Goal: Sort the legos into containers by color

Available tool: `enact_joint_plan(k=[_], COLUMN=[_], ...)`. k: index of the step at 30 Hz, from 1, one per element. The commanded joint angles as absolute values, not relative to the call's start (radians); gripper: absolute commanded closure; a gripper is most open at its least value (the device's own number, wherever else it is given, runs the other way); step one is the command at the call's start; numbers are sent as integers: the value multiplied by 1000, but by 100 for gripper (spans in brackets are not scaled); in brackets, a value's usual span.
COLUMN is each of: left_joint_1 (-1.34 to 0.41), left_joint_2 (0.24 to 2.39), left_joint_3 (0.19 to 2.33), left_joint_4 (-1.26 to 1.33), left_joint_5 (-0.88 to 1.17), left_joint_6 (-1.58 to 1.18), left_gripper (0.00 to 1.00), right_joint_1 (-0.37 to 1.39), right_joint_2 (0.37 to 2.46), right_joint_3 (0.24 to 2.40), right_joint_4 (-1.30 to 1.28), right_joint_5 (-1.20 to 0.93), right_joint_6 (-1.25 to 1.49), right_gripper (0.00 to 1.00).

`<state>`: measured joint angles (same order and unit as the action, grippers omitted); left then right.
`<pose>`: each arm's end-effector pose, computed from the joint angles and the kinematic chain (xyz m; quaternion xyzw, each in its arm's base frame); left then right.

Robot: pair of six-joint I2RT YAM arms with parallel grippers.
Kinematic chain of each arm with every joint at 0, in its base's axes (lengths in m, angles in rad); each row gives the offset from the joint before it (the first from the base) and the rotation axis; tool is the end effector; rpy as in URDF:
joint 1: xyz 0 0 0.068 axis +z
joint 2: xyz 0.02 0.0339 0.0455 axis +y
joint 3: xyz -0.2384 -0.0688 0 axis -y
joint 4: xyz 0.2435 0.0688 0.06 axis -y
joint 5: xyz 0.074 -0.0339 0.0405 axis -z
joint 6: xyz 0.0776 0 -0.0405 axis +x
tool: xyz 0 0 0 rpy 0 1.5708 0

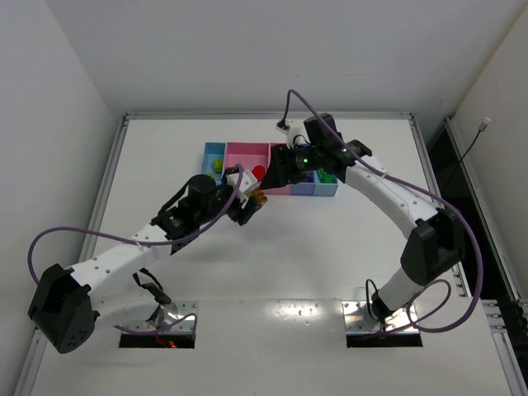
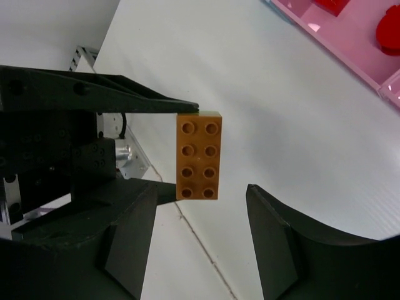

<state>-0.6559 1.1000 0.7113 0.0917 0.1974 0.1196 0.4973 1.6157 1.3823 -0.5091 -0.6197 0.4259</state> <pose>0.2312 -0.1971 0.2453 0.3567 0.7185 -0.2332 0.5497 0.3147 0.2221 0.2610 -0.1537 0.8669 0.4206 0.2188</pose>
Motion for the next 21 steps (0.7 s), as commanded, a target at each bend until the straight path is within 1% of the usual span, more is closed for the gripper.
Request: enact_joint_plan(k=[1, 2, 4, 21], left_joint_1=[-669, -669, -669, -669], left_joint_2=[1106, 1106, 1106, 1106], left_joint_3=[759, 759, 769, 788], left_joint_4=[153, 153, 153, 163], left_joint_5=[199, 199, 199, 199], left_joint_6=[120, 120, 120, 100], left_gripper=[100, 100, 100, 100], right_joint_1=[514, 514, 514, 532], right_joint_2=[1644, 1644, 1670, 1730], right_joint_3=[1453, 1463, 1463, 1514], right_joint_4=[-477, -477, -477, -457], right_joint_5=[-606, -606, -606, -653], right_joint_6=[411, 411, 411, 420], right_gripper=[39, 39, 36, 35])
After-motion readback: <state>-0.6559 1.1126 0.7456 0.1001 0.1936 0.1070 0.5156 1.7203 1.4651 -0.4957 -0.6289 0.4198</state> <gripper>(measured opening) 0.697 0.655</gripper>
